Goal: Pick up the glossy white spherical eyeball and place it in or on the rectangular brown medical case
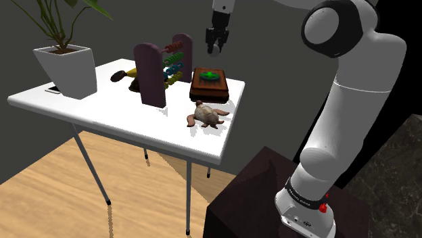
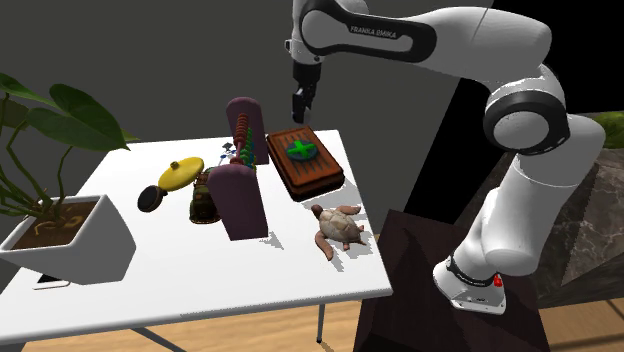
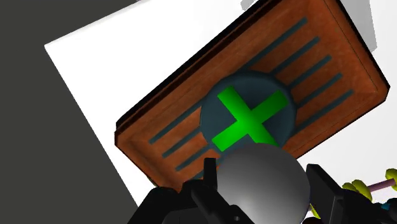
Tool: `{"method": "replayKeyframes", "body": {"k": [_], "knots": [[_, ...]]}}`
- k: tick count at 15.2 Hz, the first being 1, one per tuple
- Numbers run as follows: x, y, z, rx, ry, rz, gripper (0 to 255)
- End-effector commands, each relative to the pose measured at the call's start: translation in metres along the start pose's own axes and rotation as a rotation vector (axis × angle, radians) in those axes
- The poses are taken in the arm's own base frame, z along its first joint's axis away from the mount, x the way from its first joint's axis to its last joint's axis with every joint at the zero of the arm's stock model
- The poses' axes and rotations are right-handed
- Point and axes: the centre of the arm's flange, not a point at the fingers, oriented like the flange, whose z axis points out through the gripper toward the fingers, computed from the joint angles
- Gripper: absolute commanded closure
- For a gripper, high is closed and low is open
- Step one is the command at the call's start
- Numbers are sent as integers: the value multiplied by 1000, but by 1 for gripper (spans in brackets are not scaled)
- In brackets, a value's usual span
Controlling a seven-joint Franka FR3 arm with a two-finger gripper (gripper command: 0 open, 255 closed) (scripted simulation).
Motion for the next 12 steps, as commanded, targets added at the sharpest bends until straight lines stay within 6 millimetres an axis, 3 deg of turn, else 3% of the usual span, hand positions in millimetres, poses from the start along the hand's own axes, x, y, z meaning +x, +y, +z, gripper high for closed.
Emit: {"method": "replayKeyframes", "body": {"k": [1, 12], "knots": [[14, 32, 1, 0, 0, -1, 255], [10, 35, 59, 0, 0, -1, 255]]}}
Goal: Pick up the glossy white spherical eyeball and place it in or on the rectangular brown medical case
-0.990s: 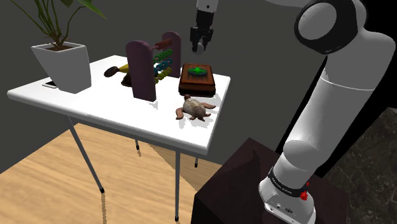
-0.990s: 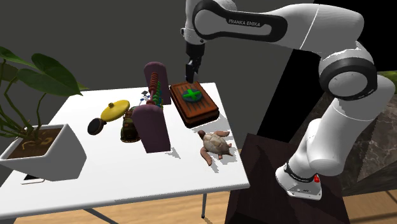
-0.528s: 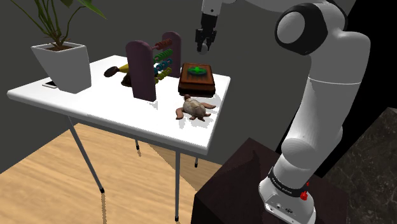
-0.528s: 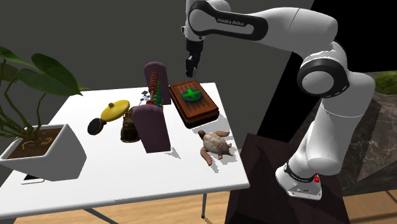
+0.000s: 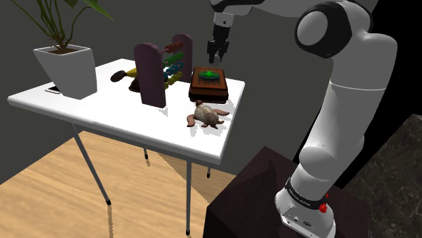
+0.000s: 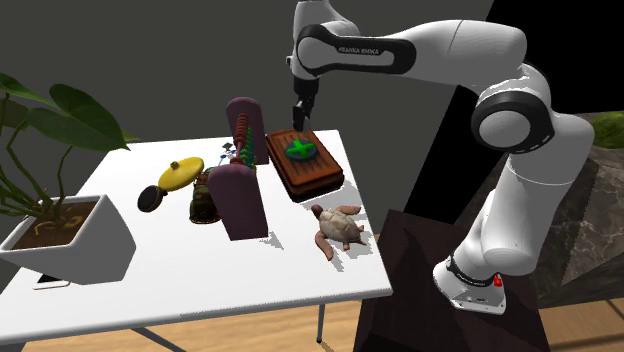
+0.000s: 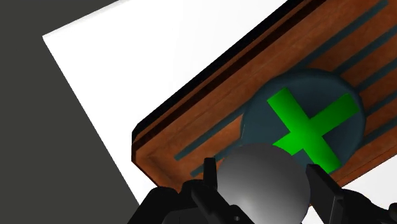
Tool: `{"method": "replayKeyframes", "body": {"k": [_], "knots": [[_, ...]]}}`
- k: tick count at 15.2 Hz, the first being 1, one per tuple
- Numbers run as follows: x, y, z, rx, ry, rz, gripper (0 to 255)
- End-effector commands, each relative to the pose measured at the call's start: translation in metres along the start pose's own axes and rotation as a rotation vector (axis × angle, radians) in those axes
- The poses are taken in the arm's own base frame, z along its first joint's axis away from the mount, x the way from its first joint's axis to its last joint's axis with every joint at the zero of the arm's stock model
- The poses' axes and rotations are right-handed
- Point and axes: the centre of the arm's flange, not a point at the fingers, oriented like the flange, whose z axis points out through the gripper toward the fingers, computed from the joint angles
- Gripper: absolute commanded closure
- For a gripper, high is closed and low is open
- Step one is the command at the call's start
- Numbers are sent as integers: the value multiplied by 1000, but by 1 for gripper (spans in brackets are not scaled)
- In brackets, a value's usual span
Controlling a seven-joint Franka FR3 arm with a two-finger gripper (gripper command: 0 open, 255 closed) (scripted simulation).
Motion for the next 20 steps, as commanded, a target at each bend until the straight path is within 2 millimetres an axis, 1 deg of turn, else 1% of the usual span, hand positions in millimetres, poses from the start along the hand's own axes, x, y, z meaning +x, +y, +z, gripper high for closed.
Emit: {"method": "replayKeyframes", "body": {"k": [1, 3, 10, 11, 16, 19, 20], "knots": [[-1, 0, 10, 0, 1, 0, 255], [-1, 0, 18, 0, 1, 0, 255], [-1, 0, 18, 0, 1, 0, 255], [-1, 0, 18, 0, 1, 0, 0], [-1, 0, 18, 0, 1, 0, 0], [-1, 0, -22, 0, 1, 0, 0], [-1, 0, -32, 0, 1, 0, 0]]}}
